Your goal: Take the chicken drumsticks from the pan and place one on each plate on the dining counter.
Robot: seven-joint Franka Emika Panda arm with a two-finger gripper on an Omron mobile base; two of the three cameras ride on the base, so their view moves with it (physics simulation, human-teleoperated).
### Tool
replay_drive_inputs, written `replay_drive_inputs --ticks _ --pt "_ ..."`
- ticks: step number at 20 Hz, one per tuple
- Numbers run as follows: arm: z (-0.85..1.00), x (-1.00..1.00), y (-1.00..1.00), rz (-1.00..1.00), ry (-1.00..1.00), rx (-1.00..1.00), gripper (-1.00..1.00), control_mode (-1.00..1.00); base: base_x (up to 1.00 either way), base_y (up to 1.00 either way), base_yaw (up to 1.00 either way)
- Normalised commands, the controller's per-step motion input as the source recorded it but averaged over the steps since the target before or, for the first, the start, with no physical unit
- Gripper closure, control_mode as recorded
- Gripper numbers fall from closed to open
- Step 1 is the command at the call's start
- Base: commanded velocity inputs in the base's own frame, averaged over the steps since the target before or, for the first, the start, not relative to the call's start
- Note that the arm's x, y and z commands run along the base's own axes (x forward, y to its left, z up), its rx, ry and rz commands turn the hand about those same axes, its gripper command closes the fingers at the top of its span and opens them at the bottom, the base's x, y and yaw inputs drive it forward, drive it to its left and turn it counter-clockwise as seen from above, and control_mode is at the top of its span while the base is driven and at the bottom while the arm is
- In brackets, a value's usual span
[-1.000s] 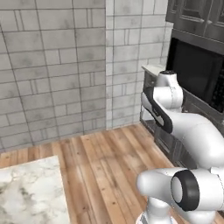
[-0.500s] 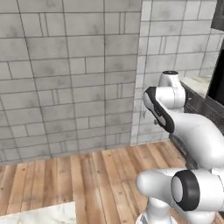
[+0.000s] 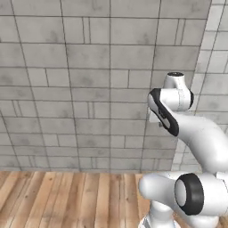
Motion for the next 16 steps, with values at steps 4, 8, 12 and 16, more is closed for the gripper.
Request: replay_drive_inputs --ticks 4,8,12,16 --pt "0.00 0.00 0.00 0.00 0.00 0.00 1.00 1.00 0.96 0.00 0.63" --pt "0.00 0.00 0.00 0.00 0.00 0.00 1.00 1.00 0.78 0.05 0.74" --pt "0.00 0.00 0.00 0.00 0.00 0.00 1.00 1.00 0.59 0.09 0.86" --pt "0.00 0.00 0.00 0.00 0.00 0.00 1.00 1.00 0.58 0.13 0.86"
